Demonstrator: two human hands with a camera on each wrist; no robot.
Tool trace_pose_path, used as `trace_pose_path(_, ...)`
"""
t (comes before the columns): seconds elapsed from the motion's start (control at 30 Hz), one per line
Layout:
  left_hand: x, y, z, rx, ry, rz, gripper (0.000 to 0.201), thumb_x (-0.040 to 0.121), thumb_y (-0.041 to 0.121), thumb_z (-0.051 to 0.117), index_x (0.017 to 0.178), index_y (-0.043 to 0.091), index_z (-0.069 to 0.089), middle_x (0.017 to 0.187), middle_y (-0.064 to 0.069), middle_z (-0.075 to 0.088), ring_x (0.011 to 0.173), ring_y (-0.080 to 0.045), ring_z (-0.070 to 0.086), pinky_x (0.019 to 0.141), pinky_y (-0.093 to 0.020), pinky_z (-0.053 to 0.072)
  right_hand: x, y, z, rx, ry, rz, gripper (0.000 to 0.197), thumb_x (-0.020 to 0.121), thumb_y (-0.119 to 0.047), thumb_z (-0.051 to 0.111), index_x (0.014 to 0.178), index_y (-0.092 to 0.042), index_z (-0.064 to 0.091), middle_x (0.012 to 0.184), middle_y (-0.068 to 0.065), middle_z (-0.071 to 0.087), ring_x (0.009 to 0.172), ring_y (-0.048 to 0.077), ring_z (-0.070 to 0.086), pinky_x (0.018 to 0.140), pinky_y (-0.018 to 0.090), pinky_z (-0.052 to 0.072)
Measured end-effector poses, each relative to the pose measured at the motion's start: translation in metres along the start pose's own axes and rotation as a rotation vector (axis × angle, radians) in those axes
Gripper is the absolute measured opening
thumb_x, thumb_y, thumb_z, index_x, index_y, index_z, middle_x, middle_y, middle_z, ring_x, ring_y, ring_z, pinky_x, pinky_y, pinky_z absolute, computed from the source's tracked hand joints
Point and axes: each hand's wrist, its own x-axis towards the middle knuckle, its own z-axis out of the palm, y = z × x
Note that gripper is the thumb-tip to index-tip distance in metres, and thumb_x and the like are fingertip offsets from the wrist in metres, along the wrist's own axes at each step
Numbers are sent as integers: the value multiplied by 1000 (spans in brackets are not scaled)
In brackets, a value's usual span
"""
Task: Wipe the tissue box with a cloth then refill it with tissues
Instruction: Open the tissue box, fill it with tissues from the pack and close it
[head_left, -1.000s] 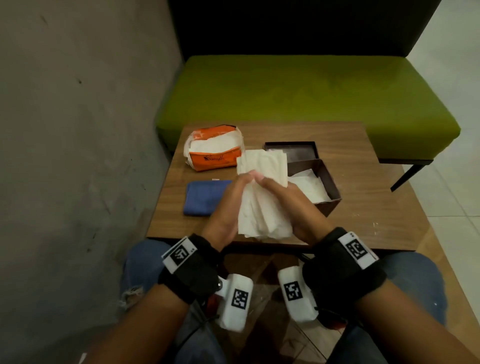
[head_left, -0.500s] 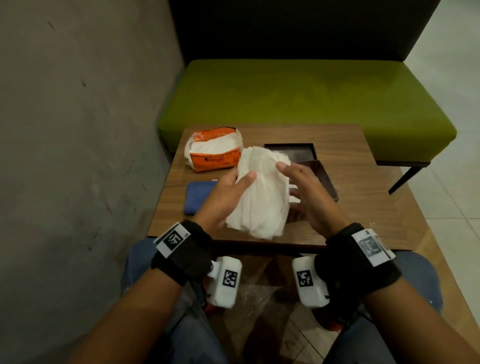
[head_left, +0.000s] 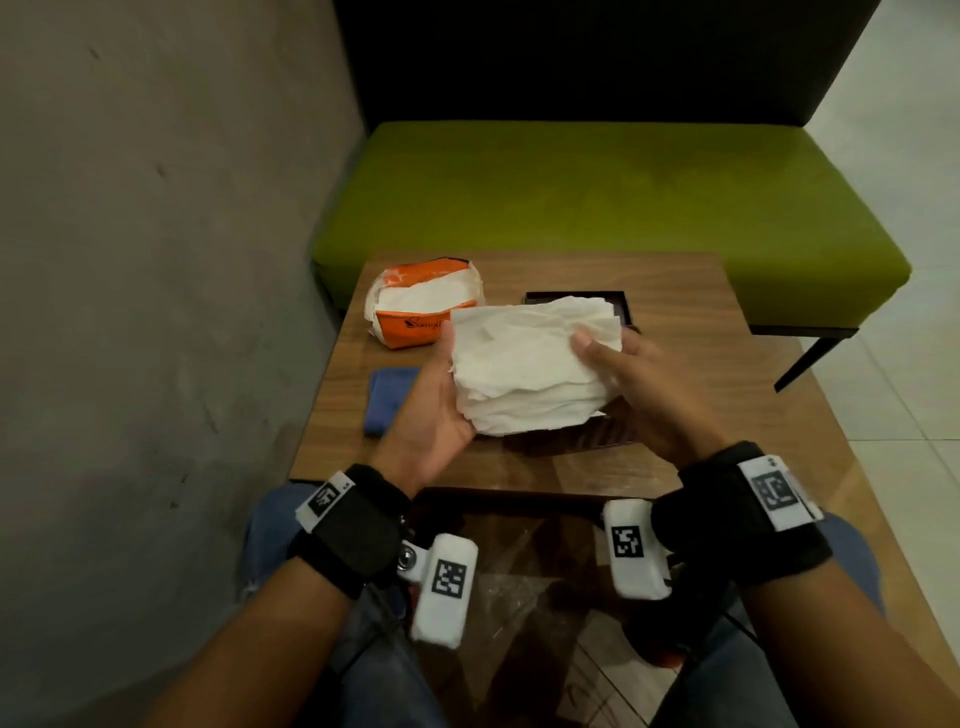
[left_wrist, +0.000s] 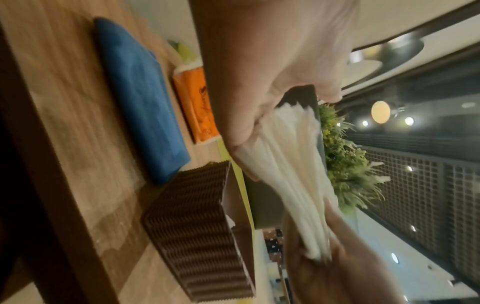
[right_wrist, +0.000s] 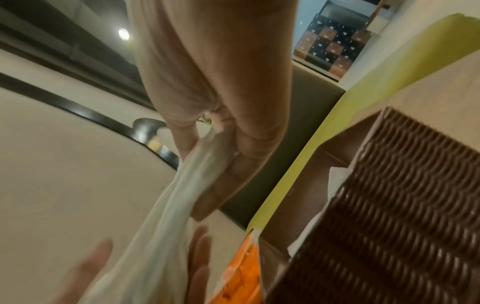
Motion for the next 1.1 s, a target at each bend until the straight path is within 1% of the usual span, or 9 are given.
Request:
trace_pose_path(0.13,5,-15,10,100,117,40,58,83,49,51,129,14,54,120,-8,66,109,-22,64,86,-34,55,-3,8,11,-34,-31,24,39,96,-28,57,133,-18,54,122,0,68,110,18,66,95,36,53)
trace_pose_path(0.23,9,-15,2,71,130,51,59,83,47,52,133,16,50,127,-6,62,116,-19,60,97,-35,48,-5,7,7,-71,8,-7,31,95,-30,57,126,-25,58,119,-9,69,110,9,65,96,30,50)
trace_pose_path(0.33,8,-16,3,131,134,31,42,92,29,51,132,16,49,124,-7,64,112,-21,62,92,-34,51,-5,9,8,-146,19,13,41,89,-31,60,129,-26,56,122,-10,67,113,11,61,97,32,47)
trace_pose_path(0.43,10,-19,3,290,220,109,38,92,7,50,129,14,48,122,-9,63,108,-21,62,90,-34,51,-3,6,6,-184,70,17,29,92,-12,46,115,-20,60,104,-7,67,89,9,60,68,21,46)
trace_pose_path(0.57,20,-15,9,426,217,199,37,93,6,52,129,10,50,123,-7,62,111,-20,61,95,-36,50,4,0,-11,-282,184,-29,22,92,-2,47,81,-16,60,74,-6,62,63,6,59,48,14,45)
trace_pose_path(0.7,36,-11,17,558,205,347,24,91,6,58,115,7,60,114,-6,67,104,-17,64,90,-30,53,12,-4,-31,-350,303,-107,18,91,-4,55,105,-8,65,90,2,69,80,20,66,64,28,56)
trace_pose_path(0.83,53,-21,17,778,260,415,8,84,12,68,91,11,63,91,1,65,87,-9,62,78,-19,48,19,3,-49,-524,384,-141,17,89,-12,65,105,-12,63,98,10,70,91,29,68,83,49,56)
trace_pose_path(1.0,67,-33,11,1172,298,436,25,85,23,68,68,9,57,64,-3,57,62,-13,49,60,-29,37,30,17,-58,-861,347,-141,16,95,-16,55,107,-6,59,92,9,62,83,26,57,63,33,43)
trace_pose_path(1.1,68,-32,15,1527,281,391,29,86,34,64,68,11,58,67,-3,55,73,-21,54,68,-33,35,36,24,-62,-1216,322,-108,23,90,-29,52,97,-8,57,101,16,56,101,37,51,80,41,42)
